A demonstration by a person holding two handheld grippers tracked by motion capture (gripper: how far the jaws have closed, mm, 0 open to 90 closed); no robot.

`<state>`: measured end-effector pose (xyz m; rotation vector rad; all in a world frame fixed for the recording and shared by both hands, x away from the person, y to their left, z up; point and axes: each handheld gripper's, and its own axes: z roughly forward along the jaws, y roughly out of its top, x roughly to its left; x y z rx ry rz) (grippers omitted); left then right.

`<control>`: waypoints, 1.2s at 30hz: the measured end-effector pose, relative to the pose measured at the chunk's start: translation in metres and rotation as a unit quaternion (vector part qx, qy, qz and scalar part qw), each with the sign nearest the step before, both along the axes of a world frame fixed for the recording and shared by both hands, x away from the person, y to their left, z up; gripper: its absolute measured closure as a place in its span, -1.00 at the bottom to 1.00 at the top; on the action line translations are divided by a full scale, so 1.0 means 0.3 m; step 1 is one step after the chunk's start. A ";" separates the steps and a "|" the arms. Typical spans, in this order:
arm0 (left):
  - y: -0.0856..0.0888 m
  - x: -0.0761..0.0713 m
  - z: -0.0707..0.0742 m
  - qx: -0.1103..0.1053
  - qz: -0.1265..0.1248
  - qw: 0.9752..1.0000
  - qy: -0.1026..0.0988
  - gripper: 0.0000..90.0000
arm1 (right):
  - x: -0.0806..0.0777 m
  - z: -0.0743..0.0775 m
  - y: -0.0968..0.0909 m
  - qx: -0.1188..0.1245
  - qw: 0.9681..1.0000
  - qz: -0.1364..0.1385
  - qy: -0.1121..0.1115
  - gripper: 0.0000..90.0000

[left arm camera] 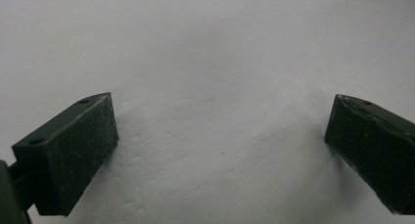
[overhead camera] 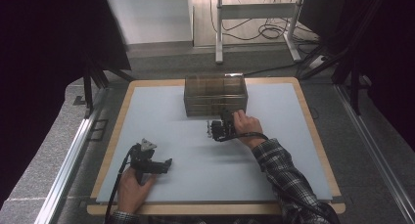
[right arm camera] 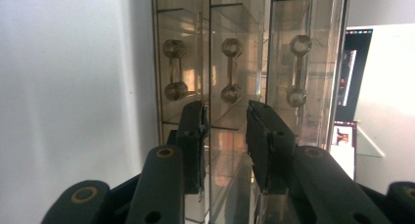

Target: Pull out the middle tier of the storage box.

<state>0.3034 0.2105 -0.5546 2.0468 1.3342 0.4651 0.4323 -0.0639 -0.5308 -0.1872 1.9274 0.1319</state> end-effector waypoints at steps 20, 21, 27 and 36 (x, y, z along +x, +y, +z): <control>0.000 0.000 0.000 0.000 0.000 1.000 0.000 -1.00 | 0.046 -0.029 0.036 -0.013 0.999 -0.002 -0.029 0.76; 0.000 0.000 0.000 0.000 0.000 1.000 0.000 -1.00 | 0.047 -0.028 0.037 -0.017 1.000 -0.002 -0.025 0.76; 0.000 0.000 0.000 0.000 0.001 1.000 0.000 -1.00 | 0.041 -0.034 0.034 -0.013 0.999 0.000 -0.036 0.80; 0.000 0.000 0.000 0.000 0.001 1.000 0.000 -1.00 | 0.016 -0.028 0.028 -0.016 0.999 0.009 -0.028 0.80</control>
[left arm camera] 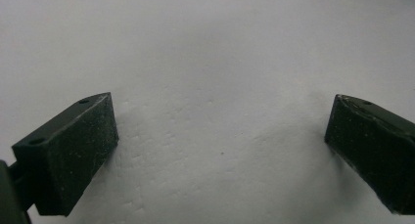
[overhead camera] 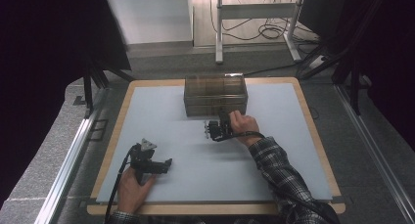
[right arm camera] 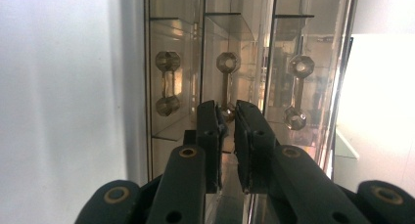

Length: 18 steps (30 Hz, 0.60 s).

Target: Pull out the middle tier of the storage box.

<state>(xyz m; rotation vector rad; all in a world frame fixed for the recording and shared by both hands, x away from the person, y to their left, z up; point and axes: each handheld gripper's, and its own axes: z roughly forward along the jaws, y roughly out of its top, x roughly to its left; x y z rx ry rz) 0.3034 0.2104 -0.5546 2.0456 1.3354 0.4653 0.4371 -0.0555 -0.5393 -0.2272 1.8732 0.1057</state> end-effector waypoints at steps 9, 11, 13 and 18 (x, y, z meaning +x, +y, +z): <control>0.000 0.000 0.000 0.000 0.000 1.000 0.000 -1.00 | -0.034 0.005 -0.014 0.007 1.000 0.008 0.005 0.80; 0.000 0.000 0.000 0.000 0.000 1.000 0.000 -1.00 | -0.043 0.005 -0.017 0.007 1.000 0.008 0.001 0.80; 0.000 0.000 0.000 0.000 0.000 1.000 0.000 -1.00 | -0.049 0.005 -0.020 0.009 1.000 0.012 0.008 0.80; 0.000 0.000 0.000 0.000 0.000 1.000 0.000 -1.00 | -0.065 0.006 -0.024 0.010 1.000 0.015 0.008 0.80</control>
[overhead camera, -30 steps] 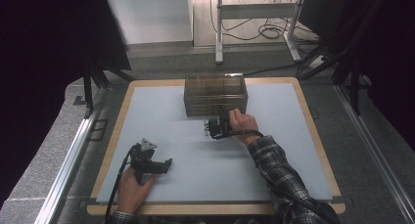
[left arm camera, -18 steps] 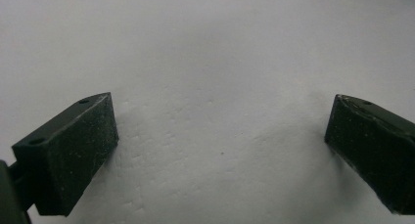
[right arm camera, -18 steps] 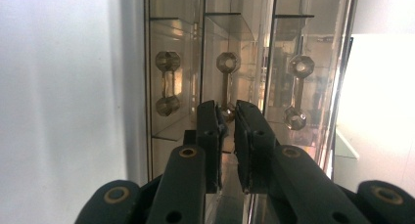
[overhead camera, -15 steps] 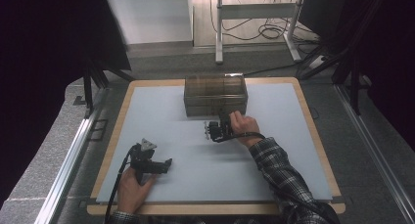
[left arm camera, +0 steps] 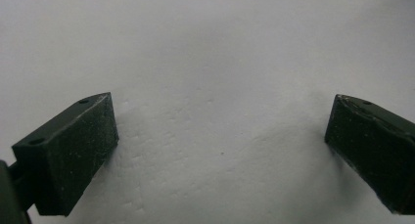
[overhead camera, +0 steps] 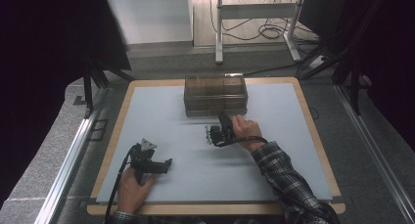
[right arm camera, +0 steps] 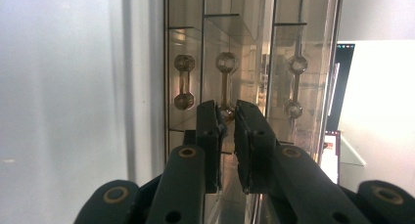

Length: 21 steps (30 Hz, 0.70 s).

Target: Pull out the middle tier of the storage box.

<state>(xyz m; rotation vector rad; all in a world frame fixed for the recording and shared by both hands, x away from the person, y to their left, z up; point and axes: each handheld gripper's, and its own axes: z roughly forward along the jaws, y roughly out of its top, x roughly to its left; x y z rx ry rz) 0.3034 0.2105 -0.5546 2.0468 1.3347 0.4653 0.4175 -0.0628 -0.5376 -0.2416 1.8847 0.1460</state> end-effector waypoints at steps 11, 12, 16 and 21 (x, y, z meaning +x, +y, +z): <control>0.000 0.000 0.000 0.000 0.000 1.000 0.000 -1.00 | -0.010 0.002 -0.007 0.005 1.000 0.006 0.001 0.74; 0.000 0.000 0.000 0.000 0.000 1.000 0.000 -1.00 | -0.010 0.004 -0.008 0.005 1.000 0.007 0.002 0.71; 0.000 0.000 0.000 0.000 0.000 1.000 0.000 -1.00 | -0.015 0.010 -0.011 0.013 1.000 0.011 0.013 0.65; 0.000 0.000 0.000 0.000 0.000 1.000 0.000 -1.00 | -0.012 0.026 -0.020 0.027 0.999 0.009 0.032 0.59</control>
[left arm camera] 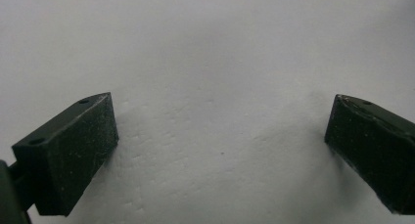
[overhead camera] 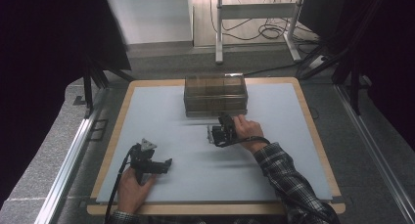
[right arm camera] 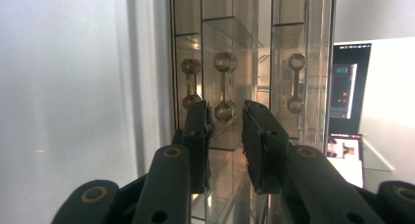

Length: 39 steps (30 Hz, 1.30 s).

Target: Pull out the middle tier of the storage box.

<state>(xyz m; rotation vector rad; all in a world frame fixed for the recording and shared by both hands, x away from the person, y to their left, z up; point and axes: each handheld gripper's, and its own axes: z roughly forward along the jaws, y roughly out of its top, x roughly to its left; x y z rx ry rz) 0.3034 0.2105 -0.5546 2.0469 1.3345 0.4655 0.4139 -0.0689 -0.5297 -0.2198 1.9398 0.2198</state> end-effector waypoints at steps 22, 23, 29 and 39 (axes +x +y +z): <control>0.001 0.001 0.000 0.002 -0.002 1.000 -0.001 -1.00 | 0.034 0.095 -0.049 0.080 0.988 0.011 0.133 0.44; 0.001 0.001 0.000 0.002 -0.002 1.000 -0.001 -1.00 | 0.036 0.098 -0.051 0.083 0.986 0.011 0.141 0.43; 0.000 0.000 0.000 0.000 0.000 1.000 0.000 -1.00 | 0.053 0.118 -0.062 0.100 0.979 0.008 0.177 0.39; 0.000 0.000 0.000 0.000 0.000 1.000 0.000 -1.00 | 0.081 0.151 -0.088 0.133 0.964 0.014 0.229 0.36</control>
